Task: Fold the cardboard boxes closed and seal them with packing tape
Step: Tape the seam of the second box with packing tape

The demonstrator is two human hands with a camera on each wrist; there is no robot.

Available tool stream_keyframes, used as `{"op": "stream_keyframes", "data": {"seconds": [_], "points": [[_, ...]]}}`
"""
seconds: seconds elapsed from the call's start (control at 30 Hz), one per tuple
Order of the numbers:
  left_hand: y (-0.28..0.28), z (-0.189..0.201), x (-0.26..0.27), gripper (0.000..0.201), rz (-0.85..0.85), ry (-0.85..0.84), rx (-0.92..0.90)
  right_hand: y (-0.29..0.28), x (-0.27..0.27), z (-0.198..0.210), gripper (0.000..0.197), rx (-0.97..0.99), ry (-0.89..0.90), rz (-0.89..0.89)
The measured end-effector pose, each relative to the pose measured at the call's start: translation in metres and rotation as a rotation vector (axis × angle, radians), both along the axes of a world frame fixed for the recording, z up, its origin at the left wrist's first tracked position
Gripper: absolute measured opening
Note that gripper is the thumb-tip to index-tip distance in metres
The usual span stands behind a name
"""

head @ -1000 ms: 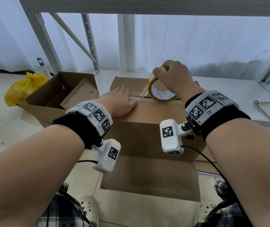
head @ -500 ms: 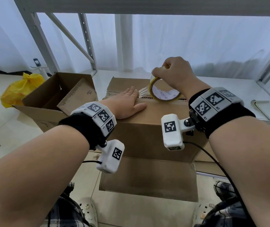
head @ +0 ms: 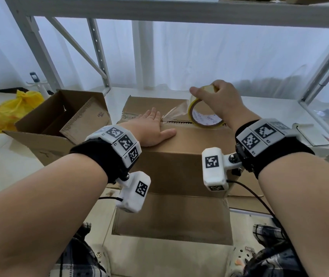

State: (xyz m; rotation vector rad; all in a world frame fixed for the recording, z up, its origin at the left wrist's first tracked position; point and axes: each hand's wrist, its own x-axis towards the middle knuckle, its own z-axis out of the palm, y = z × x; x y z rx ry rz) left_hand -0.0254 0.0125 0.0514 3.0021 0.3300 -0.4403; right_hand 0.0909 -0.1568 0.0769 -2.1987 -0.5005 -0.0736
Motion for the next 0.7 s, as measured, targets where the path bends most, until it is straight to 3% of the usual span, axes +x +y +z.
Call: {"op": "stream_keyframes", "data": {"seconds": [0.2, 0.33, 0.53, 0.7], "points": [[-0.013, -0.001, 0.002, 0.084, -0.028, -0.010, -0.017, 0.001, -0.004, 0.003, 0.053, -0.019, -0.015, 0.014], [-0.034, -0.005, 0.013, 0.080, -0.073, -0.030, -0.058, 0.013, -0.009, 0.001, 0.047, -0.200, -0.134, 0.041], [-0.013, -0.004, 0.006, 0.075, -0.119, -0.033, -0.089, 0.015, -0.011, 0.006, 0.037, -0.241, -0.134, -0.009], [0.012, -0.001, -0.009, 0.077, -0.034, -0.030, -0.063, 0.012, -0.012, 0.007, 0.037, -0.189, -0.094, 0.006]]}}
